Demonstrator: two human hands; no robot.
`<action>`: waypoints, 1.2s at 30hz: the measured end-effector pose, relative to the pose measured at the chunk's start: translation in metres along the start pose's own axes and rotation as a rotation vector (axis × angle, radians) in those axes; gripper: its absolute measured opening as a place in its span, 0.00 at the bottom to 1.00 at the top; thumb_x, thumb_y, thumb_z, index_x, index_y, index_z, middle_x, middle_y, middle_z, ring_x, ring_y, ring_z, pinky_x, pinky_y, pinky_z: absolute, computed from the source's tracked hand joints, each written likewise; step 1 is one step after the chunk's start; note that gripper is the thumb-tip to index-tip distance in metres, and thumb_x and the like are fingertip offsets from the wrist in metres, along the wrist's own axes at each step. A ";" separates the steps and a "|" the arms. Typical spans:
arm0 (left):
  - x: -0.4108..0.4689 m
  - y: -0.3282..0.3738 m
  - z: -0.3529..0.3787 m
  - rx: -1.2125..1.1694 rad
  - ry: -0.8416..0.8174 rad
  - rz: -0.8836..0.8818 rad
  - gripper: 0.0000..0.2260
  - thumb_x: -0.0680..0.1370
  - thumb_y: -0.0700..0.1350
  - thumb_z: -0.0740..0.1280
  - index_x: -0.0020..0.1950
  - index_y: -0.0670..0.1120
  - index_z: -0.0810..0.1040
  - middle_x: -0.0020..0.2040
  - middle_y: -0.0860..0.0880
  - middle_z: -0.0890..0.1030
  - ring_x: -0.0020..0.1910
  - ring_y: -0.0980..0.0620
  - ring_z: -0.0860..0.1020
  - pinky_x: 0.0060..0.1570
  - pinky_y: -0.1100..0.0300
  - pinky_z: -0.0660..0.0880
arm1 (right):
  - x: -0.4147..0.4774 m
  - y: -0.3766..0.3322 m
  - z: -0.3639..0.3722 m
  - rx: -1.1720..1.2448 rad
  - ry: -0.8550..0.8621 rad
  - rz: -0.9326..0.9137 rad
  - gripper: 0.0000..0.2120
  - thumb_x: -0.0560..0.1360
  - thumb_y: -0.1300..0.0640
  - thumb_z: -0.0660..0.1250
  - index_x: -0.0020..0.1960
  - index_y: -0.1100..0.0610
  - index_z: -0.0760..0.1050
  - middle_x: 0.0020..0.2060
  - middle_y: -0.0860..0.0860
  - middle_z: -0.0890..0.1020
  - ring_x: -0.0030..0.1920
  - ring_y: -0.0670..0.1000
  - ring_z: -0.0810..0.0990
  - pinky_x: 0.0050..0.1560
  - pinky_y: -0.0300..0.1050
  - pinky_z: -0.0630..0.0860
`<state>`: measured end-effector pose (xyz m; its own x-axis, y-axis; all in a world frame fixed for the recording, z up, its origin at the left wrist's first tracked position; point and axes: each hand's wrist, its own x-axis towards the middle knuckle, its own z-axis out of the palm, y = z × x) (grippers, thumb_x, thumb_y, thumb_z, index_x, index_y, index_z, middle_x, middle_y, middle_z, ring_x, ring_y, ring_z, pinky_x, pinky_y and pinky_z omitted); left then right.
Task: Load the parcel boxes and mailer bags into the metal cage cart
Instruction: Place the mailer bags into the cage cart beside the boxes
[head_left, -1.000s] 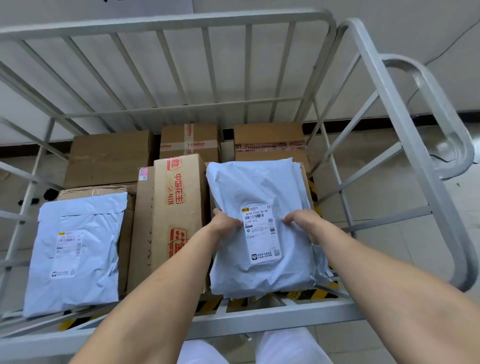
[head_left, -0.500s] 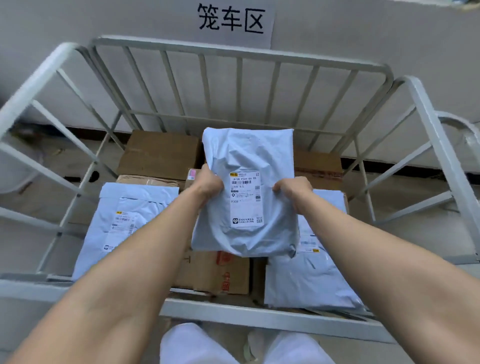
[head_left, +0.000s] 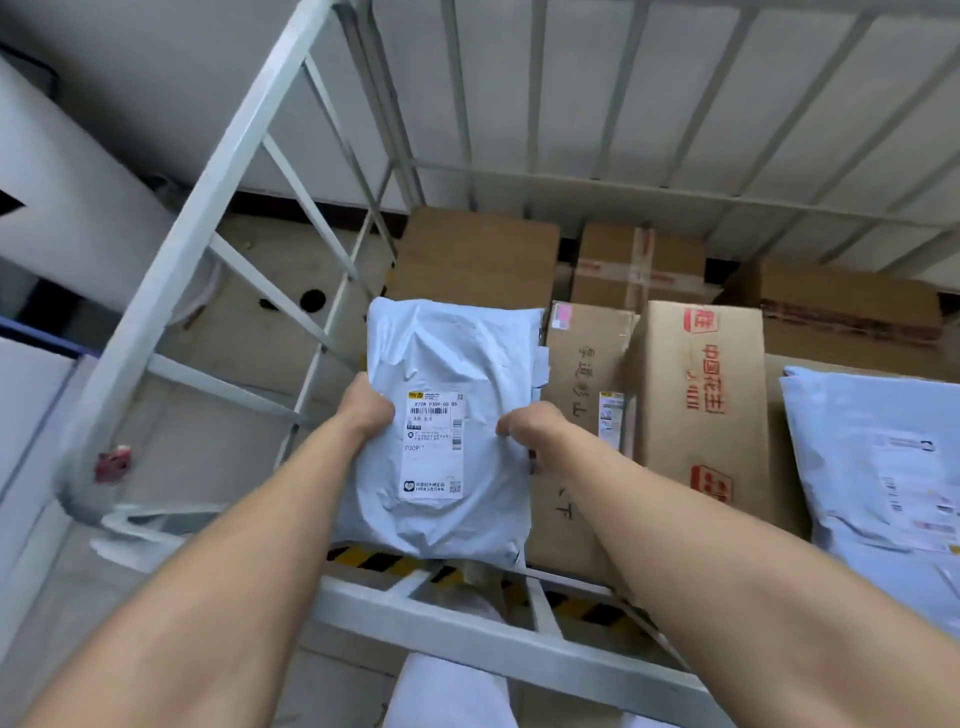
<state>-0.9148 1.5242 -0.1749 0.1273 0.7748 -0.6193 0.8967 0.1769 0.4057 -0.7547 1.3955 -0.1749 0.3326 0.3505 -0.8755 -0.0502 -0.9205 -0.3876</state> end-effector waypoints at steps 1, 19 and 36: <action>0.008 -0.008 0.003 0.017 -0.030 -0.024 0.20 0.76 0.34 0.61 0.68 0.36 0.66 0.64 0.39 0.74 0.63 0.40 0.74 0.59 0.52 0.71 | 0.008 0.004 0.009 -0.041 0.003 0.019 0.07 0.77 0.61 0.62 0.53 0.62 0.70 0.41 0.55 0.75 0.40 0.55 0.74 0.44 0.46 0.73; -0.017 0.089 0.018 0.083 0.007 0.155 0.22 0.77 0.38 0.59 0.71 0.41 0.63 0.69 0.42 0.66 0.64 0.40 0.69 0.59 0.48 0.70 | -0.017 0.018 -0.089 0.032 0.347 -0.122 0.04 0.75 0.61 0.64 0.45 0.62 0.75 0.40 0.55 0.77 0.42 0.55 0.76 0.39 0.41 0.70; -0.230 0.236 0.294 0.017 -0.635 0.267 0.10 0.77 0.44 0.68 0.54 0.39 0.76 0.44 0.47 0.78 0.39 0.50 0.76 0.36 0.61 0.71 | -0.071 0.311 -0.328 0.250 0.635 0.165 0.15 0.70 0.54 0.69 0.54 0.59 0.78 0.52 0.59 0.81 0.56 0.60 0.78 0.55 0.49 0.76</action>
<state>-0.6080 1.2091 -0.1343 0.5637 0.2841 -0.7755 0.8060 0.0160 0.5917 -0.4853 1.0275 -0.1390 0.7842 -0.0295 -0.6198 -0.3369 -0.8591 -0.3854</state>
